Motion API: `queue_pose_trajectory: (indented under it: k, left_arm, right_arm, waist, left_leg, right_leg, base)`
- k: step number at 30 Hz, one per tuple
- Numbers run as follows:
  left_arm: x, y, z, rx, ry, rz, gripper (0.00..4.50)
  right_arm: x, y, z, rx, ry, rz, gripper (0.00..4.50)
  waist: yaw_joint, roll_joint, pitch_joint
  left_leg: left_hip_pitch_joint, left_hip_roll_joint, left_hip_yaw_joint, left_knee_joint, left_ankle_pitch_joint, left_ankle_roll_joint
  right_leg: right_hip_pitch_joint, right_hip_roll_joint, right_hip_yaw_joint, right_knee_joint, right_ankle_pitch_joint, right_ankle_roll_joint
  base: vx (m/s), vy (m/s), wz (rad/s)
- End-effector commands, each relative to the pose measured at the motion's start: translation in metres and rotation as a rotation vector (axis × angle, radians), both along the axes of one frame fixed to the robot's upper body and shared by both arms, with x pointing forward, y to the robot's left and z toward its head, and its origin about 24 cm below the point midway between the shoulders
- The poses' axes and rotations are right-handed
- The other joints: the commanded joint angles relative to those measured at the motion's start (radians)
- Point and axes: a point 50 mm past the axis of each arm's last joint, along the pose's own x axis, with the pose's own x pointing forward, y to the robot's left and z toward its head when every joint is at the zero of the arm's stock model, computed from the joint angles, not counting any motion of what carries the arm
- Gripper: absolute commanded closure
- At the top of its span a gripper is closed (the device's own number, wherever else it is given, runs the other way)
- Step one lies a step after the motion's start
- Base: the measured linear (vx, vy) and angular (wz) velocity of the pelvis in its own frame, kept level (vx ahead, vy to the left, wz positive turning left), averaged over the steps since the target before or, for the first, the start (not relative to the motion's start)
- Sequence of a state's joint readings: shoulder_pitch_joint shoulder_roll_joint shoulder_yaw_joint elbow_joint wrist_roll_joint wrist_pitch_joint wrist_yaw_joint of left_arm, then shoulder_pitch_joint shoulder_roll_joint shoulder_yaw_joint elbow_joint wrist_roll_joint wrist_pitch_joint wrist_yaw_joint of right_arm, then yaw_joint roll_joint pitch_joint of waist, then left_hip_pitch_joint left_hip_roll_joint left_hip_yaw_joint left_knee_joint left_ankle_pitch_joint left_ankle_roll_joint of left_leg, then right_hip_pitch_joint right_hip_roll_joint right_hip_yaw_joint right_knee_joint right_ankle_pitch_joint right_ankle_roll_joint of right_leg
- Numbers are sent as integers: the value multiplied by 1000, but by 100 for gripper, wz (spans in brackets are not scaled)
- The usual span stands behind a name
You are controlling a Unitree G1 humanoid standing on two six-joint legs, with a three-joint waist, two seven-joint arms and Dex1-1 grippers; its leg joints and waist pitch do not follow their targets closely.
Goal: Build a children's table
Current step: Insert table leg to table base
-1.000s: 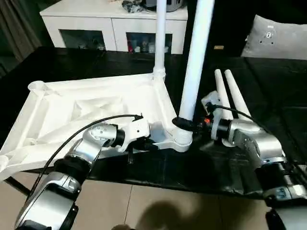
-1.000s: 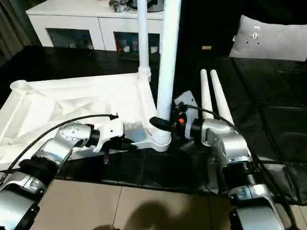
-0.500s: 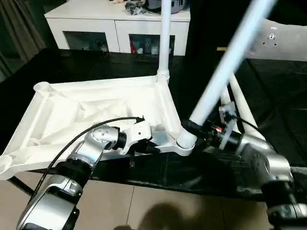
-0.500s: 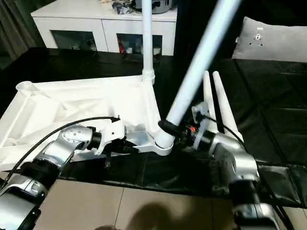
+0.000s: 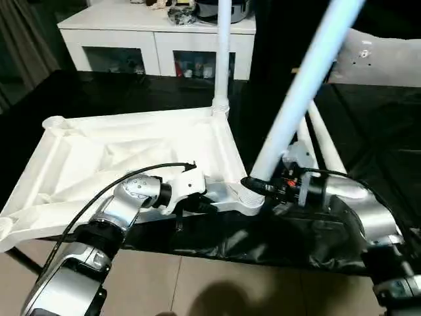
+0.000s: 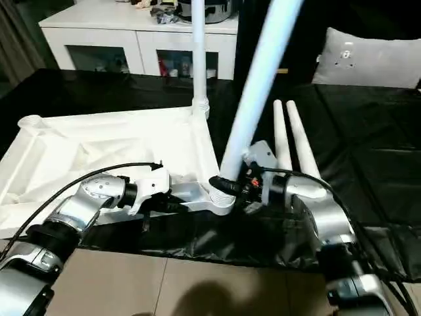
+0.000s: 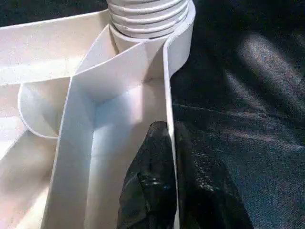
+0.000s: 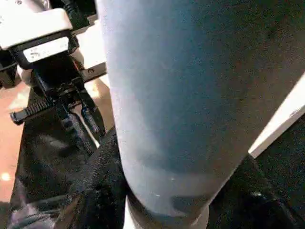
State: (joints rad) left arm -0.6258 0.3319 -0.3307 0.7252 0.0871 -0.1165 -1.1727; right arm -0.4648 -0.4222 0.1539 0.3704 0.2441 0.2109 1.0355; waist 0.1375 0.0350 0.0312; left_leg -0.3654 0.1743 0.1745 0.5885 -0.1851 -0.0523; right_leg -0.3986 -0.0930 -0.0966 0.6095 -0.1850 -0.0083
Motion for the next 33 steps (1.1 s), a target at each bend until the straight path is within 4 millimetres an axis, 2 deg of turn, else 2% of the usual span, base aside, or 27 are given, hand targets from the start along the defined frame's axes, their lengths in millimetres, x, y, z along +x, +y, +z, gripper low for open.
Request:
queue_pose_trajectory:
  k: [1,2,3,5,7,9,11,14,15,17,18,19,20,21,22,23,24,25,26,27,28,29,30,31,32,33]
  left_arm:
    - [-1,6,-2,25,8,-21,450]
    - [-1,7,-1,29,6,-23,450]
    - [0,8,0,32,5,-25,450]
    - [2,9,3,41,2,-30,450]
    - [3,10,4,43,1,-30,450]
    - [6,11,7,48,-3,-23,450]
    - [7,12,7,48,-3,-21,450]
    - [8,13,7,47,-1,-7,450]
    - [8,13,7,46,6,5,450]
    - [8,14,5,46,15,21,450]
    - [8,15,3,51,27,59,450]
    - [8,15,3,51,27,59,450]
    - [8,16,0,54,40,105,450]
    - [7,15,-2,49,48,128,450]
    - [7,11,-4,13,82,213,450]
    - [6,6,-5,-13,98,264,450]
    - [6,2,-5,-28,100,299,450]
    - [6,-3,-5,-41,100,333,450]
    - [6,-8,-5,-45,94,351,450]
    - [5,-10,-5,-47,89,359,450]
    - [4,-24,-5,-37,67,389,450]
    - [3,-35,-3,-47,56,407,450]
    - [3,-35,-3,-47,56,407,450]
    - [3,-45,-1,-65,53,423,450]
    - [2,-65,4,-95,39,427,450]
    - [1,-70,5,-95,32,430,450]
  right_arm:
    - [-10,-9,-36,-147,163,7,263]
    - [-9,-8,-36,-152,170,22,263]
    - [-9,-7,-37,-156,175,32,263]
    - [-7,-4,-38,-172,189,71,263]
    - [-7,-2,-38,-172,193,84,263]
    - [-5,3,-37,-166,195,113,263]
    - [-5,4,-36,-165,196,121,263]
    - [-6,7,-37,-157,198,133,263]
    - [-7,7,-37,-152,198,131,263]
    - [-8,7,-38,-144,199,119,263]
    - [-7,7,-40,-137,195,73,263]
    - [-7,7,-40,-137,195,73,263]
    - [-4,8,-41,-132,191,5,263]
    - [-2,9,-42,-129,190,-42,263]
    - [6,12,-43,-107,209,-206,263]
    - [10,14,-44,-98,222,-293,263]
    - [13,16,-45,-100,234,-350,263]
    - [15,18,-46,-106,245,-403,263]
    - [17,20,-47,-114,242,-436,263]
    - [18,21,-48,-119,239,-454,263]
    - [22,28,-49,-119,235,-500,263]
    - [25,31,-50,-118,238,-537,264]
    - [25,31,-50,-118,238,-537,264]
    - [27,34,-51,-114,243,-566,264]
    - [31,40,-52,-106,263,-617,264]
    - [31,42,-51,-104,273,-637,264]
  waist:
    - [3,-16,-46]
    - [3,-15,-46]
    - [4,-22,-47]
    - [5,-19,-48]
    - [3,-24,-47]
    - [4,-22,-45]
    - [5,-25,-44]
    - [5,-23,-45]
    - [5,-18,-44]
    - [5,-21,-43]
    - [4,-17,-43]
    - [4,-17,-43]
    - [1,-18,-36]
    - [-2,-12,-31]
    - [-7,-15,-27]
    - [-25,-13,-19]
    - [-30,-14,-20]
    - [-39,-14,-18]
    - [-50,-8,-17]
    - [-66,-6,-18]
    - [-70,2,-17]
    - [-85,5,-12]
    - [-90,15,-13]
    - [-90,21,-11]
    - [-98,16,-9]
    - [-99,11,-6]
  left_leg:
    - [3,58,-24,-77,-267,32]
    - [4,59,-23,-77,-266,31]
    - [5,59,-23,-77,-260,32]
    - [5,62,-23,-78,-264,30]
    - [6,61,-22,-79,-269,30]
    - [7,61,-22,-79,-287,23]
    - [7,62,-23,-80,-288,20]
    - [9,62,-23,-81,-289,19]
    - [9,63,-24,-82,-292,17]
    - [8,63,-24,-82,-300,15]
    - [9,62,-24,-83,-305,11]
    - [9,62,-24,-83,-305,11]
    - [13,61,-25,-87,-339,5]
    - [21,60,-29,-88,-381,-7]
    - [24,58,-30,-89,-408,-12]
    - [34,56,-39,-91,-467,-42]
    - [39,50,-43,-85,-481,-44]
    - [39,51,-46,-87,-498,-54]
    - [47,47,-51,-84,-532,-55]
    - [52,44,-53,-81,-573,-48]
    - [56,51,-57,-87,-600,-47]
    - [52,59,-66,-102,-659,-43]
    - [54,69,-71,-115,-709,-42]
    - [54,75,-73,-124,-747,-48]
    - [51,76,-75,-132,-789,-60]
    - [62,68,-71,-126,-793,-65]
  right_leg:
    - [45,-79,54,-95,-397,-145]
    - [44,-79,55,-95,-388,-149]
    - [45,-80,55,-92,-381,-153]
    - [44,-79,56,-91,-357,-163]
    - [45,-77,55,-90,-347,-169]
    - [44,-81,56,-93,-379,-167]
    - [45,-82,57,-94,-383,-162]
    - [44,-81,57,-94,-377,-164]
    - [44,-81,57,-94,-374,-166]
    - [45,-81,57,-94,-377,-167]
    - [44,-81,58,-94,-380,-167]
    - [44,-81,58,-94,-380,-167]
    - [42,-81,57,-103,-439,-154]
    - [37,-83,56,-110,-511,-140]
    - [35,-82,55,-116,-557,-126]
    - [28,-85,45,-126,-677,-97]
    - [25,-87,40,-135,-716,-76]
    - [26,-86,36,-134,-736,-65]
    - [24,-83,20,-150,-773,-37]
    - [28,-76,-1,-166,-761,-12]
    - [33,-74,-10,-166,-736,-11]
    - [46,-68,-30,-169,-688,-2]
    - [54,-68,-25,-157,-629,-14]
    - [58,-66,-21,-146,-603,-26]
    - [60,-67,-19,-139,-576,-39]
    - [49,-70,-23,-152,-609,-37]
  base:
    - [0,0,0]
    - [0,0,0]
    - [0,0,0]
    - [0,0,0]
    - [0,0,0]
    - [0,0,0]
    - [0,0,0]
    - [0,0,0]
    - [0,0,0]
    - [0,0,0]
    - [0,0,0]
    - [0,0,0]
    - [0,0,0]
    - [0,0,0]
    - [0,0,0]
    - [0,0,0]
    - [0,0,0]
    - [0,0,0]
    - [0,0,0]
    - [0,0,0]
    - [-44,60,-9]
    - [-18,62,-5]
    - [-18,62,-5]
    - [0,0,0]
    - [0,0,0]
    - [0,0,0]
